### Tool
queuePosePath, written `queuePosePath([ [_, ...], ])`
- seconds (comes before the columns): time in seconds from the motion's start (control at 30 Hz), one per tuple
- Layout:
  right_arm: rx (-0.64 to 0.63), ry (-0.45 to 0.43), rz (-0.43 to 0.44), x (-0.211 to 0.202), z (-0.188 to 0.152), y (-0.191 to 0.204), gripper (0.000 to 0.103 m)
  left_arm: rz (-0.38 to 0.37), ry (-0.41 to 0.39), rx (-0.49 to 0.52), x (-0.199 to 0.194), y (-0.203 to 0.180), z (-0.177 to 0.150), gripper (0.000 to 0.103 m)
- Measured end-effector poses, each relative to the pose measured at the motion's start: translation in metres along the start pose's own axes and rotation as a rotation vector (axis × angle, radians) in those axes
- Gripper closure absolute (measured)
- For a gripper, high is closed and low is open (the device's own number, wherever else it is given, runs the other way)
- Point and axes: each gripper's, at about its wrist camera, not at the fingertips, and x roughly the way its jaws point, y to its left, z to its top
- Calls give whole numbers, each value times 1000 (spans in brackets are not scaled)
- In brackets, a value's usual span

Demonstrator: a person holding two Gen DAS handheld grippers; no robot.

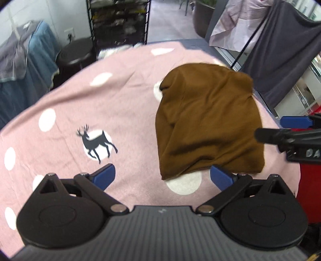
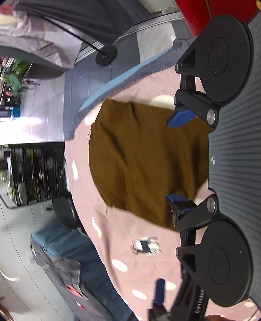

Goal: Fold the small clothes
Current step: 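Release the folded sweater from both tools and pull them back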

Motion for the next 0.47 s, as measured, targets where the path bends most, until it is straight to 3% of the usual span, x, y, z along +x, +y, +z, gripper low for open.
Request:
queuePosePath([
  [0.2,-24,11,-79,-10,-4,-2,0,35,8,59,-17,-15,-11,0],
  [0.3,-24,17,-117,-16,-9,-7,0,57,-29,96,-9,-20,-15,0],
  [0.47,-34,20,-148,-18,-12,-5,0,89,-15,122,-6,-26,-16,0],
])
